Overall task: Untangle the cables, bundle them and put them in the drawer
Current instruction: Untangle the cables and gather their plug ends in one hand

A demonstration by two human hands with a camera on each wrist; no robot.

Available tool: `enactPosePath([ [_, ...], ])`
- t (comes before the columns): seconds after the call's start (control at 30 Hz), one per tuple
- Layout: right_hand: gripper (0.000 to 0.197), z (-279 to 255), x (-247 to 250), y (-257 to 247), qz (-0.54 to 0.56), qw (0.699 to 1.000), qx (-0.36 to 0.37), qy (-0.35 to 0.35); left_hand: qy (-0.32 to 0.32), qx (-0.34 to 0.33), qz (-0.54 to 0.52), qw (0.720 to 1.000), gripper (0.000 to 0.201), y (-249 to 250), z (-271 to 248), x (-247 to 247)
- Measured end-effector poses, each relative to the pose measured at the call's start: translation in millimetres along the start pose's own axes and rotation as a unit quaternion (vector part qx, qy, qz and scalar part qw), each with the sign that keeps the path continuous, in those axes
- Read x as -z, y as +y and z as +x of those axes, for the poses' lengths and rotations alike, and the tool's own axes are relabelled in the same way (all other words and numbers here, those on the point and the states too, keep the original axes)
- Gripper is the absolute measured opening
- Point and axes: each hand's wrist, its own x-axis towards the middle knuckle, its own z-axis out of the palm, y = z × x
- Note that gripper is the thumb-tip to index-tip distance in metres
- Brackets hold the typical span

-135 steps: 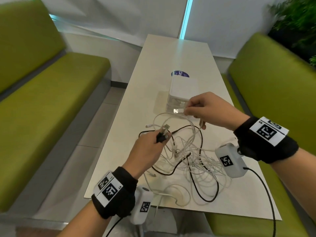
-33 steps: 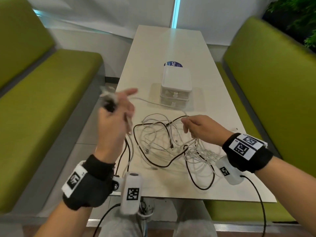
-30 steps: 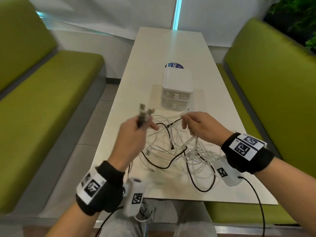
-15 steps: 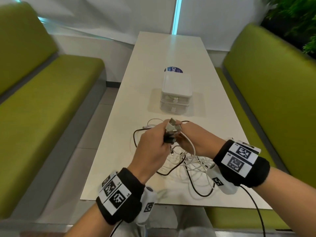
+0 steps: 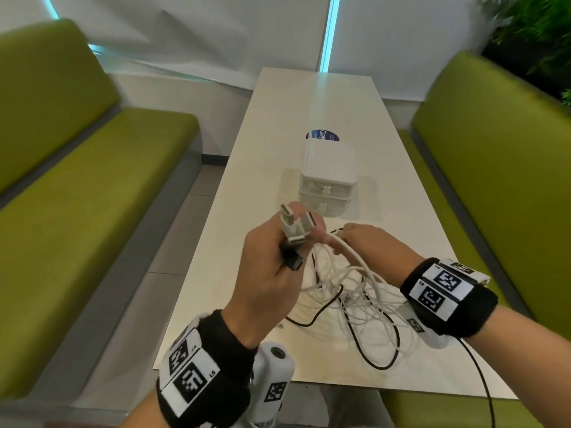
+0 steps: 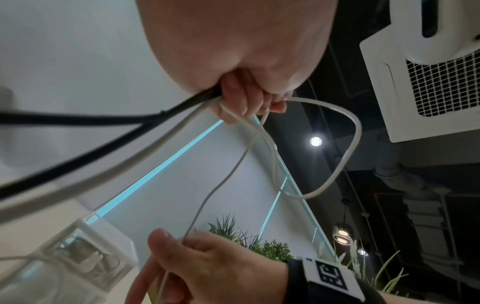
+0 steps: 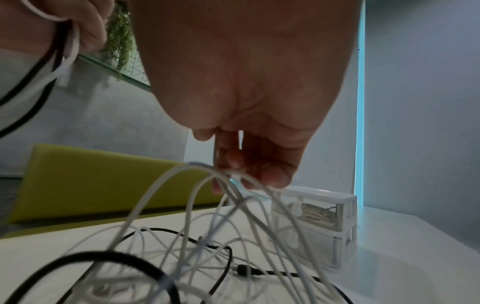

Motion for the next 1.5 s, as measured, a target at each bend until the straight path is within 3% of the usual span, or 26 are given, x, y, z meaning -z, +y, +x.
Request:
enactPosePath([
  [0.1,0.082,-1,1,-1,0.012,0.999,-0.031,0.028,-0.043,0.085,-0.048,0.994,0.021,-3,-2,-3],
  [0.2,0.05,2,4,-1,0.063,0.995,-0.061,0.044,-0.023,0.209,-0.082,0.974,0.03,-16,-1,-3],
  [0.27,0.04,1,11,-7,0.103,0.991,-0.066,0.052,-0.03,0.244,-0.028,0.969,0.031,-29,0,-1],
  [0.37,0.037,-3,19,-16,0.146,0.985,-0.021,0.09,-0.095,0.206,0.103,0.968,0.024,-43,-1,-4],
  [0.47,0.035,-3,23,-21,0.16,0.979,0.006,0.125,-0.114,0.184,0.132,0.967,0.053,-44,1,-10],
  [0.53,0.032,-4,30,-24,0.157,0.978,0.017,0.137,-0.102,0.158,0.135,0.973,0.056,-43,4,-13],
  [0.6,0.021,-3,34,-28,0.145,0.983,0.021,0.109,-0.092,0.118,0.136,0.979,0.053,-41,6,-13],
  [0.67,0.024,-3,33,-29,0.131,0.988,0.034,0.074,-0.069,0.083,0.139,0.984,0.048,-36,7,-13],
  [0.77,0.034,-8,29,-32,0.275,0.957,0.054,0.078,-0.034,0.09,0.124,0.988,0.021,-34,11,-10],
  [0.83,0.026,-10,28,-35,0.233,0.965,0.069,0.096,-0.044,0.101,0.137,0.984,0.013,-32,11,-9],
  [1.0,0.016,-8,23,-31,0.067,0.983,0.125,0.113,-0.075,0.081,0.165,0.98,0.045,-25,9,-10],
  [1.1,0.028,-11,23,-34,0.061,0.984,0.125,0.107,-0.075,0.08,0.125,0.986,0.033,-21,9,-9],
  [1.2,0.034,-14,31,-36,0.073,0.989,0.094,0.092,-0.035,0.091,0.029,0.995,0.023,-9,8,-8],
  [1.33,0.04,-15,26,-22,0.044,0.998,0.023,0.038,0.022,0.031,-0.105,0.994,0.019,16,12,3],
  [1.43,0.04,-20,21,-17,0.128,0.992,-0.014,0.01,0.058,-0.011,-0.155,0.986,0.005,37,14,8],
  [1.5,0.043,-27,21,-22,0.19,0.981,-0.012,-0.035,0.056,0.016,-0.18,0.982,0.009,45,15,9],
])
